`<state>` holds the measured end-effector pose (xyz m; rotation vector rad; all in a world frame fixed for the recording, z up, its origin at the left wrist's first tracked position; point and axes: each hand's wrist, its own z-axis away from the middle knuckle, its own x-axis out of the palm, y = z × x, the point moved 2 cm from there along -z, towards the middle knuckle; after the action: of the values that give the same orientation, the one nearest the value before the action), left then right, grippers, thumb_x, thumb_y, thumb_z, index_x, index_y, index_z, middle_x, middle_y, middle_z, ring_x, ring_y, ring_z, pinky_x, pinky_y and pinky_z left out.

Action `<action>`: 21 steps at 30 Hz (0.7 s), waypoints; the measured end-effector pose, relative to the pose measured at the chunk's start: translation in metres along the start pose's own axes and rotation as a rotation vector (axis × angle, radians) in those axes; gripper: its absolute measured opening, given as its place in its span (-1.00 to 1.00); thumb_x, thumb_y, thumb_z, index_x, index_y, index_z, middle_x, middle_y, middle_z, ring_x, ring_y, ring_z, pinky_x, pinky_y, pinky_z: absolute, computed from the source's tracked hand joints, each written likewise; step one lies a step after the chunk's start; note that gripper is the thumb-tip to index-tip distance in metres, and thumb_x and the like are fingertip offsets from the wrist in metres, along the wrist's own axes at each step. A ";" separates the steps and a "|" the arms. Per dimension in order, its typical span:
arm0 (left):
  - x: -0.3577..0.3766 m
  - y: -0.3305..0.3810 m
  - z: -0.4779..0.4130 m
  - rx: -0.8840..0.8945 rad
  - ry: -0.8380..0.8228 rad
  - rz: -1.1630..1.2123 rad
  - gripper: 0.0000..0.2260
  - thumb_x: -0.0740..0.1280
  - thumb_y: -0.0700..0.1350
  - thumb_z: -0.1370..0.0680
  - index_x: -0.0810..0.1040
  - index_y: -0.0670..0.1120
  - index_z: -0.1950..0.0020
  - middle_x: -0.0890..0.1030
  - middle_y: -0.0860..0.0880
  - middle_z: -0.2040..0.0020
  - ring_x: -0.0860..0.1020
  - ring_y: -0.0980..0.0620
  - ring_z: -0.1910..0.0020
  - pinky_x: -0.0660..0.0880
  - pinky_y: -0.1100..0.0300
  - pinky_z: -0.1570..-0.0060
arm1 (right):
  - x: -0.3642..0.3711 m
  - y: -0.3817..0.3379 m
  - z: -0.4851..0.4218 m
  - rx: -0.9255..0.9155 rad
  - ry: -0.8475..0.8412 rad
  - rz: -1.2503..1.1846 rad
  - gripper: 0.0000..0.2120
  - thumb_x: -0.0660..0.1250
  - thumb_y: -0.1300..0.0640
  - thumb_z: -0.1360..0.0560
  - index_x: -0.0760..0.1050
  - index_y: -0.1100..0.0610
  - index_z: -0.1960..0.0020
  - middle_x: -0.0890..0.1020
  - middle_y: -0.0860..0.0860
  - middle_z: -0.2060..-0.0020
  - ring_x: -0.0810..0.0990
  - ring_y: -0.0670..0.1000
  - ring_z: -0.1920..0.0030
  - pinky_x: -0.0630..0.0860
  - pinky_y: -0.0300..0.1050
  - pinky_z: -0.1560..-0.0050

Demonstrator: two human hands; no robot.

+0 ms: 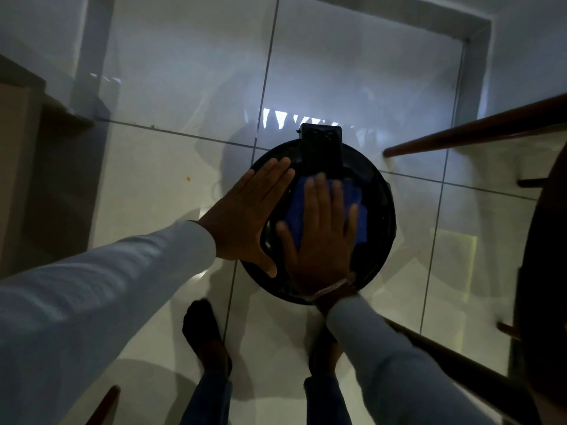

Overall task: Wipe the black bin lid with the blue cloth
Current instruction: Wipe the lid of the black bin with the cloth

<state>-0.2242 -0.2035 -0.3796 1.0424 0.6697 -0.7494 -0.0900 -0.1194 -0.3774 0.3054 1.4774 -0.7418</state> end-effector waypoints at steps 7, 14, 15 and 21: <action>0.003 -0.003 -0.001 0.004 -0.006 0.005 0.32 0.35 0.54 -0.10 -0.38 0.00 -0.53 -0.40 0.03 -0.55 -0.39 0.04 -0.53 -0.32 0.05 -0.47 | -0.008 0.048 0.040 -0.049 -0.067 0.096 -0.28 0.03 -0.32 -0.50 0.03 0.04 -0.52 0.12 0.08 -0.53 -0.03 0.10 -0.53 -0.05 0.24 -0.48; 0.005 -0.003 -0.001 0.011 0.030 0.033 0.30 0.36 0.52 -0.11 -0.33 -0.02 -0.54 -0.28 -0.02 -0.59 -0.31 0.00 -0.56 -0.22 -0.03 -0.54 | 0.001 -0.001 0.006 -0.018 -0.029 -0.008 -0.33 0.04 -0.25 -0.53 0.05 0.06 -0.53 0.14 0.07 -0.54 0.02 0.12 -0.55 -0.08 0.23 -0.51; 0.005 -0.003 -0.001 0.015 0.032 0.036 0.30 0.37 0.52 -0.11 -0.33 -0.02 -0.54 -0.26 -0.04 -0.59 -0.29 -0.02 -0.56 -0.19 -0.04 -0.54 | 0.002 0.004 0.021 -0.136 -0.076 0.015 -0.34 0.04 -0.25 -0.53 0.07 0.05 -0.52 0.15 0.05 -0.53 0.05 0.12 -0.54 -0.08 0.23 -0.51; 0.008 -0.007 -0.001 0.021 0.043 0.024 0.31 0.32 0.55 -0.09 -0.33 -0.02 -0.54 -0.29 -0.02 -0.59 -0.31 -0.02 -0.56 -0.21 -0.02 -0.52 | -0.011 0.048 0.028 -0.075 -0.041 0.048 -0.32 0.10 -0.24 -0.50 0.09 0.07 -0.50 0.20 0.09 -0.51 0.10 0.15 -0.52 0.01 0.29 -0.48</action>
<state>-0.2252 -0.2059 -0.3895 1.0865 0.6860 -0.7161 -0.0379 -0.0980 -0.3761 0.2665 1.4507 -0.6495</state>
